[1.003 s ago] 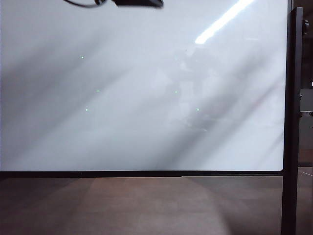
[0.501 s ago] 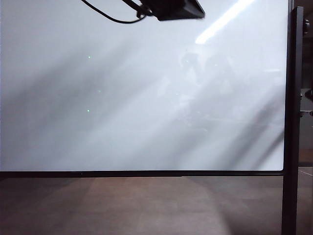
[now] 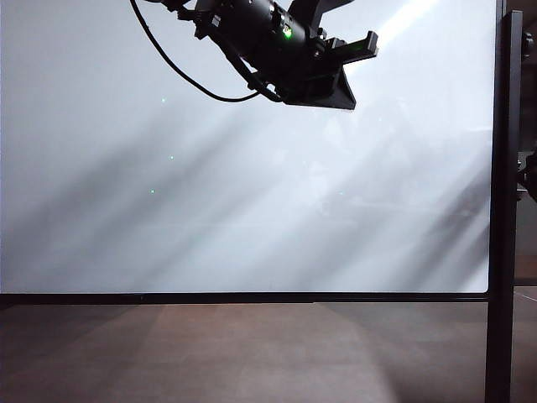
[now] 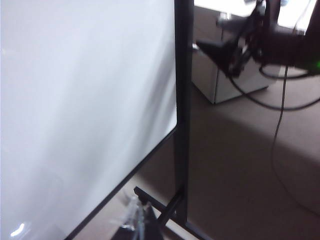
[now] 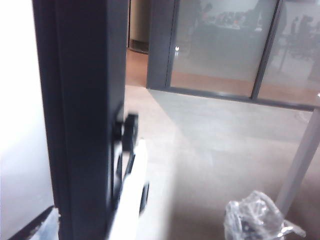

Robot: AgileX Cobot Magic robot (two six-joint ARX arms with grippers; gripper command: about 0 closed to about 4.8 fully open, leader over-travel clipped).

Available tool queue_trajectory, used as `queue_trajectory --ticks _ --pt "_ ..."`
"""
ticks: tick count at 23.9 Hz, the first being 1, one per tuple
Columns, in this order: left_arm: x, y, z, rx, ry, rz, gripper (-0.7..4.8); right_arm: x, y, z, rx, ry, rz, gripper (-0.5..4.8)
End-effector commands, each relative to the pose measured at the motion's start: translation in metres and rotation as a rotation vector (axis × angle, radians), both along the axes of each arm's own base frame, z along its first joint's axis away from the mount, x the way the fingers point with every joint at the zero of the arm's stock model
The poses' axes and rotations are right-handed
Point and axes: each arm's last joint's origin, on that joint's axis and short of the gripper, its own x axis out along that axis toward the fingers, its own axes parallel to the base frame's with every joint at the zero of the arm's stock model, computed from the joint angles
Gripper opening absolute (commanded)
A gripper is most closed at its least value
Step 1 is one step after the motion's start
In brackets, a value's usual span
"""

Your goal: Reach to the right to find the marker pen, pick it up, and write the number 5 on the whiteboard.

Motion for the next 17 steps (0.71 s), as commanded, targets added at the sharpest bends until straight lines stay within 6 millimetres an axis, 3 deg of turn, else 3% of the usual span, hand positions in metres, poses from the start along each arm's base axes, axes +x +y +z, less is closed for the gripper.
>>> queue_trajectory --ticks 1,2,17 --pt "-0.001 -0.001 0.005 -0.014 -0.024 -0.003 -0.05 0.002 0.001 -0.005 -0.002 -0.001 0.006 3.69" --pt "-0.001 0.000 0.005 -0.014 -0.023 -0.002 -0.05 0.003 0.003 -0.008 -0.001 0.001 0.010 3.03" --pt "0.004 0.007 0.000 0.023 0.017 0.018 -0.05 0.019 0.011 -0.005 -0.002 -0.009 0.006 3.01"
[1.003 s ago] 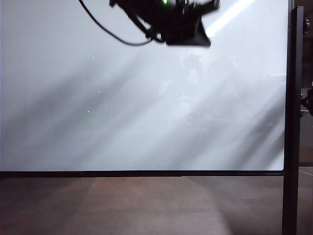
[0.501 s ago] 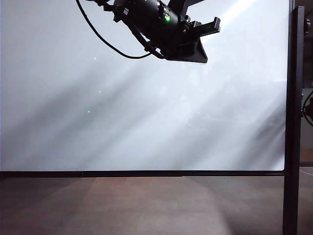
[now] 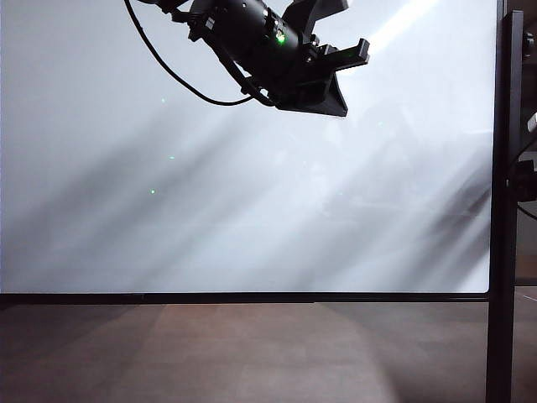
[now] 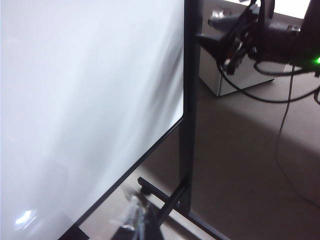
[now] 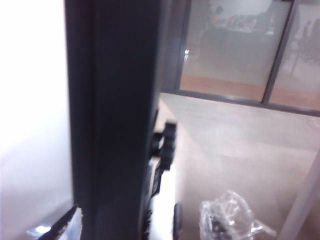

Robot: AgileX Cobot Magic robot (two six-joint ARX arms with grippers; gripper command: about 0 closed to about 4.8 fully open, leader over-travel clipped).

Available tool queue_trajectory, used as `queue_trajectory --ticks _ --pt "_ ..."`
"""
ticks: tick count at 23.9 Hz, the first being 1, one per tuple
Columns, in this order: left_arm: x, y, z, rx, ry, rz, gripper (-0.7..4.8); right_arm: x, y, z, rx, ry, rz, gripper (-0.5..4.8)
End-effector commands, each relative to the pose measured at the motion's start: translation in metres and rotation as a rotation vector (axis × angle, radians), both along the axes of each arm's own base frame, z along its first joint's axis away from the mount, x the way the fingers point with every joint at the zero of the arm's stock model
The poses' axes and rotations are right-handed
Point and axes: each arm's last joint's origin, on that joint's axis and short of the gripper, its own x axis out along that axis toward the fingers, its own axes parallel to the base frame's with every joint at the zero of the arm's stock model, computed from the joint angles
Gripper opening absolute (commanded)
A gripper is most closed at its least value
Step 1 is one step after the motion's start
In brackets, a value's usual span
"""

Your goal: Reach to the right to find the marker pen, pick it up, and write the number 5 on the whiteboard.

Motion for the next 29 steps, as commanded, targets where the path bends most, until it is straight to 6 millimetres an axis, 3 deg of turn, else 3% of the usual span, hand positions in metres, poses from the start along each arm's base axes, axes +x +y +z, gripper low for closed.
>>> queue_trajectory --ticks 1,9,11,22,25,29 --pt "0.000 0.001 0.003 -0.003 -0.008 -0.001 -0.05 0.001 -0.003 0.000 0.004 0.003 -0.046 3.01" --pt "0.001 0.001 0.003 -0.001 -0.005 0.001 -0.05 0.001 -0.002 -0.003 0.015 0.037 -0.049 3.01" --pt "0.001 0.001 0.003 0.000 -0.005 0.001 -0.05 0.001 -0.003 -0.002 0.014 0.035 -0.049 2.54" --pt "0.000 0.001 0.003 -0.003 -0.002 0.001 -0.05 0.002 -0.003 -0.010 0.019 0.053 -0.049 2.49" --pt "0.000 0.001 0.002 0.002 0.003 0.001 -0.05 0.002 -0.003 -0.010 0.017 0.044 -0.049 1.94" --pt "0.000 0.001 0.002 0.003 0.004 0.001 -0.05 0.002 -0.003 -0.009 0.016 0.040 -0.048 1.94"
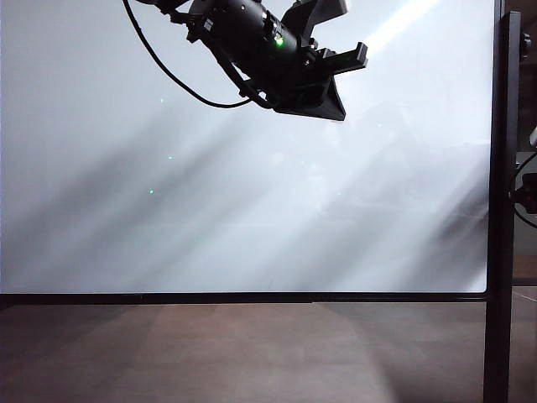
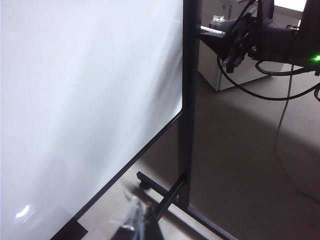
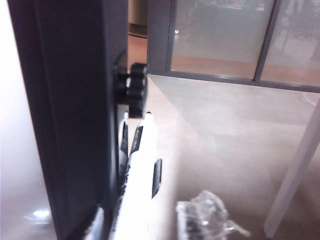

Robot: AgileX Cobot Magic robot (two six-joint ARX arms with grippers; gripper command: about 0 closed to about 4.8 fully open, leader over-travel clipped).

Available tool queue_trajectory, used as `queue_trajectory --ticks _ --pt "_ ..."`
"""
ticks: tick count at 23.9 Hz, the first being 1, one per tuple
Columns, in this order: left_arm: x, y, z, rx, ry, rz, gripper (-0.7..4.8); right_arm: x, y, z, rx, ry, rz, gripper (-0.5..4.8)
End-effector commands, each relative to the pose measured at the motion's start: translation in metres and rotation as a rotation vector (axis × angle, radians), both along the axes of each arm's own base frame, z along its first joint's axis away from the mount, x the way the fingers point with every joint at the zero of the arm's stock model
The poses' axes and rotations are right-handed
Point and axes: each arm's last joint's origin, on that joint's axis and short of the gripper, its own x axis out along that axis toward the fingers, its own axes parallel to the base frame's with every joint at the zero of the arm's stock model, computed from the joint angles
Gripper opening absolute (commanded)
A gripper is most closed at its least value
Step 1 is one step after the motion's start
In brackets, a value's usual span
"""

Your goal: Reach to the right to find the marker pen, pick it up, and write the number 5 on the whiteboard.

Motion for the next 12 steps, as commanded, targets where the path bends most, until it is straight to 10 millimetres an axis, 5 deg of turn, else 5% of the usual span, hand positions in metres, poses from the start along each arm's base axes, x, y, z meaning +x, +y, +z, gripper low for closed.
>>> queue_trajectory --ticks 1,4,6,8,11,12 --pt "-0.0002 0.0005 0.0040 -0.008 -0.010 -0.002 -0.05 0.0002 -0.0001 0.0053 -0.009 -0.029 0.001 1.94" --pt "-0.0003 0.0006 0.0035 -0.005 -0.006 -0.002 -0.05 0.0004 0.0006 0.0053 -0.009 -0.030 0.008 1.87" --pt "-0.0003 0.0006 0.0033 -0.003 -0.004 -0.002 -0.05 0.0004 0.0006 0.0053 -0.009 -0.030 0.008 1.10" --pt "-0.0005 0.0008 0.0025 0.003 0.002 -0.002 -0.05 0.0004 0.0006 0.0053 -0.009 -0.030 0.007 1.02" --pt "-0.0006 0.0009 0.0021 0.006 0.005 -0.002 -0.05 0.0004 0.0006 0.0056 -0.010 -0.031 0.008 -0.05" --pt "-0.0006 0.0009 0.0021 0.006 0.006 -0.002 -0.05 0.0002 0.0007 0.0065 -0.010 -0.042 0.008 -0.05"
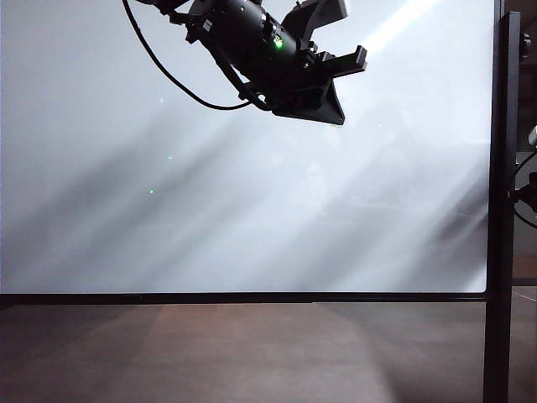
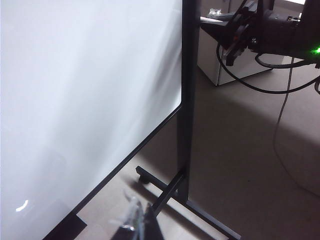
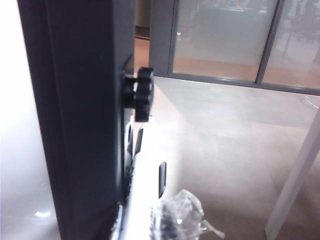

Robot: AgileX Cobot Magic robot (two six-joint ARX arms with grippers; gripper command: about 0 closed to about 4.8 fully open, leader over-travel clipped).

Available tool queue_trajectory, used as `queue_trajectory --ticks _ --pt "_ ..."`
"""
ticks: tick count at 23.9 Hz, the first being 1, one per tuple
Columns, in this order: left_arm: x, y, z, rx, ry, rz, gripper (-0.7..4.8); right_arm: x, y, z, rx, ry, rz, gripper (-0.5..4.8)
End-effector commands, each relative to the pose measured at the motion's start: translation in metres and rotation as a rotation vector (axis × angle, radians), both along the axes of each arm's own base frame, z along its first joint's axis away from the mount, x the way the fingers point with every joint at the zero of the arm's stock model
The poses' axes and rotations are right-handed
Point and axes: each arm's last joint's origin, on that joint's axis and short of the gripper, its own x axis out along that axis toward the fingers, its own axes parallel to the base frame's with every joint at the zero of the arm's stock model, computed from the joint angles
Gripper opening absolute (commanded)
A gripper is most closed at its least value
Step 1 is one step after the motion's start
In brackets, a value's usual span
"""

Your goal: Reach to the right to find the marker pen, pick it up, and write the number 5 on the whiteboard.

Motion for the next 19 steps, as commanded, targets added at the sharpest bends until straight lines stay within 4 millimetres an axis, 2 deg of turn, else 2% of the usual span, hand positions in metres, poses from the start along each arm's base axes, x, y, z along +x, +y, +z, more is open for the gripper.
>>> queue_trajectory --ticks 1,4,6,7,10,12,14,15,16,17,18,19 --pt "0.000 0.001 0.004 -0.006 -0.008 -0.002 -0.05 0.000 -0.001 0.007 0.001 -0.046 -0.002 -0.06" --pt "-0.002 0.004 0.009 0.009 -0.015 0.039 -0.05 -0.007 -0.008 0.021 0.053 -0.086 -0.063 -0.06" --pt "-0.008 0.011 0.025 -0.001 -0.039 0.064 -0.05 -0.024 -0.014 0.036 0.056 -0.101 -0.182 -0.05" --pt "-0.014 0.017 0.039 -0.021 -0.060 0.065 -0.05 -0.040 -0.019 0.048 0.054 -0.112 -0.233 -0.06" --pt "-0.032 0.033 0.072 -0.055 -0.104 0.079 -0.05 -0.076 -0.017 0.076 0.124 -0.122 -0.264 -0.05" --pt "-0.053 0.055 0.101 -0.033 -0.161 0.161 -0.05 -0.110 -0.004 0.104 0.167 -0.109 -0.364 -0.06" --pt "-0.070 0.084 0.128 -0.058 -0.194 0.222 -0.05 -0.134 0.011 0.127 0.171 -0.108 -0.347 -0.06" --pt "-0.079 0.099 0.140 -0.073 -0.209 0.241 -0.05 -0.148 0.026 0.145 0.177 -0.079 -0.322 -0.06" --pt "-0.087 0.112 0.149 -0.084 -0.223 0.262 -0.05 -0.163 0.042 0.163 0.177 -0.044 -0.292 -0.06" --pt "-0.092 0.117 0.153 -0.084 -0.224 0.269 -0.05 -0.170 0.050 0.171 0.179 -0.034 -0.274 -0.06" --pt "-0.099 0.125 0.156 -0.075 -0.217 0.277 -0.05 -0.186 0.071 0.188 0.176 -0.029 -0.219 -0.06" --pt "-0.102 0.128 0.157 -0.069 -0.212 0.278 -0.05 -0.193 0.081 0.195 0.175 -0.035 -0.191 -0.06"
